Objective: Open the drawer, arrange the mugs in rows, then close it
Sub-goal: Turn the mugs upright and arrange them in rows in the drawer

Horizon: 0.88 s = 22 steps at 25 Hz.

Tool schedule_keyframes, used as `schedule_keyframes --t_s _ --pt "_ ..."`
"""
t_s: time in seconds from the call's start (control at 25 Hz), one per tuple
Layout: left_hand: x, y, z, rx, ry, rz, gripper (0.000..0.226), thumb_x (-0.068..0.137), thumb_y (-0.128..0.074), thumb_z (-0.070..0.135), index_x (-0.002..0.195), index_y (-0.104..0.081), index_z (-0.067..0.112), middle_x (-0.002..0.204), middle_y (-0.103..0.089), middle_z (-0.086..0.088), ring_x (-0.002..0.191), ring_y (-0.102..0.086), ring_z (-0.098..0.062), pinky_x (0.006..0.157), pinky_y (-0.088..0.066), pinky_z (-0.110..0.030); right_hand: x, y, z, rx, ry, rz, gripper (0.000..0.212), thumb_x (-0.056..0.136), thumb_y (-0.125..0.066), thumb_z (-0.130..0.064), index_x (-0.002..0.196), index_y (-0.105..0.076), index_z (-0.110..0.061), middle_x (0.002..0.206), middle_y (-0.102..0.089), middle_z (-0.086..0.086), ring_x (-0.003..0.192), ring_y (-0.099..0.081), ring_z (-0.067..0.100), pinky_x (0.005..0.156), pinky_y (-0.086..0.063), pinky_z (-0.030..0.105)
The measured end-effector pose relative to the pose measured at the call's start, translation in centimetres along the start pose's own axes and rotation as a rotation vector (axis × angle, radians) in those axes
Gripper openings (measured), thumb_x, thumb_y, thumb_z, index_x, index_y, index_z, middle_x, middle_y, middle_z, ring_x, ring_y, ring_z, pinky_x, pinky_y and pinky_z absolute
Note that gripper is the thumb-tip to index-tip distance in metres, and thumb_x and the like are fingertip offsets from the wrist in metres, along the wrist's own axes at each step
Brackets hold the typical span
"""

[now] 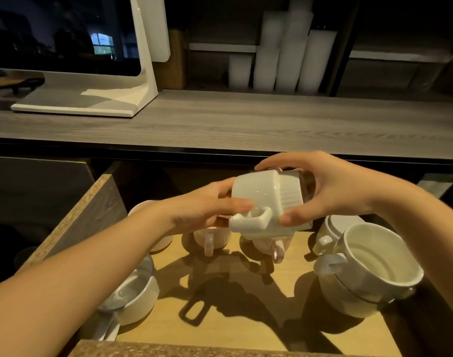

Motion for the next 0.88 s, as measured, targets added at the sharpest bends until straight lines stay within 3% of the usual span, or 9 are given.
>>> schedule_keyframes --t_s 0.16,0.32,0.48,0.6,0.68,0.76,0.88 --pt "0.2 -0.1 0.1 -0.066 -0.024 0.070 0.079 0.059 -0.074 0.036 0.131 -0.042 0.025 0.119 -0.055 -0.004 0.106 -0.060 -0.021 0.080 -0.057 -0.029 0.2 -0.1 0.2 0.050 0.004 -0.022 0.072 0.064 -0.082 -0.030 0.122 -0.040 -0.043 0.121 -0.048 -0.023 0.110 -0.049 0.001 0.080 -0.051 0.014" --pt "0.3 0.3 1.5 0.209 -0.088 0.235 0.069 0.067 -0.080 0.027 0.127 -0.045 0.027 0.118 -0.055 0.002 0.108 -0.057 -0.016 0.083 -0.056 -0.030 0.5 -0.2 0.9 0.131 -0.002 -0.032 0.063 0.072 -0.075 -0.023 0.121 -0.043 -0.043 0.125 -0.052 -0.018 0.114 -0.052 0.006 0.092 -0.049 0.024" --pt "-0.3 0.3 2.7 0.570 -0.091 0.325 0.078 0.062 -0.081 0.040 0.128 -0.040 0.032 0.117 -0.050 0.009 0.102 -0.053 -0.011 0.078 -0.052 -0.023 1.1 -0.6 1.0 0.190 -0.020 0.071 0.038 0.081 -0.060 -0.035 0.119 -0.057 -0.032 0.111 -0.064 -0.015 0.102 -0.062 0.001 0.083 -0.053 0.015" --pt "-0.3 -0.5 3.0 0.955 -0.094 0.368 0.091 0.058 -0.077 0.056 0.134 -0.035 0.030 0.124 -0.042 0.007 0.107 -0.042 -0.010 0.080 -0.043 -0.023 1.7 -2.0 1.0 0.087 -0.068 0.241 0.032 0.085 -0.059 -0.034 0.112 -0.066 -0.019 0.091 -0.067 -0.014 0.083 -0.064 -0.002 0.069 -0.053 0.009" --pt "-0.6 -0.8 2.9 1.111 -0.067 0.358 0.096 0.058 -0.072 0.063 0.137 -0.031 0.028 0.131 -0.040 0.005 0.113 -0.037 -0.013 0.086 -0.038 -0.026 2.1 -3.1 1.0 0.064 -0.090 0.268 0.028 0.085 -0.061 -0.028 0.109 -0.068 -0.016 0.085 -0.068 -0.010 0.075 -0.065 -0.002 0.063 -0.052 0.005" --pt "-1.5 -1.0 2.4 1.180 -0.011 0.321 0.097 0.059 -0.068 0.067 0.138 -0.029 0.028 0.134 -0.039 0.004 0.113 -0.035 -0.011 0.087 -0.037 -0.025 2.5 -4.3 1.0 0.072 -0.124 0.230 0.026 0.085 -0.062 -0.026 0.109 -0.068 -0.016 0.079 -0.066 -0.013 0.071 -0.065 -0.002 0.060 -0.053 0.007" --pt "-3.3 -1.2 1.5 1.266 0.052 0.267 0.095 0.059 -0.063 0.073 0.137 -0.028 0.030 0.129 -0.040 0.007 0.108 -0.035 -0.009 0.085 -0.039 -0.025 3.0 -6.8 0.8 0.051 -0.162 0.150 0.025 0.086 -0.061 -0.026 0.109 -0.068 -0.018 0.080 -0.068 -0.008 0.074 -0.067 0.005 0.066 -0.057 0.018"
Point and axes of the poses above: each hand's wrist, its own x-axis towards the middle knuckle, its own y-axis out of the back of the hand, z = x × y, the point moved 1 cm from there along x, towards the middle knuckle
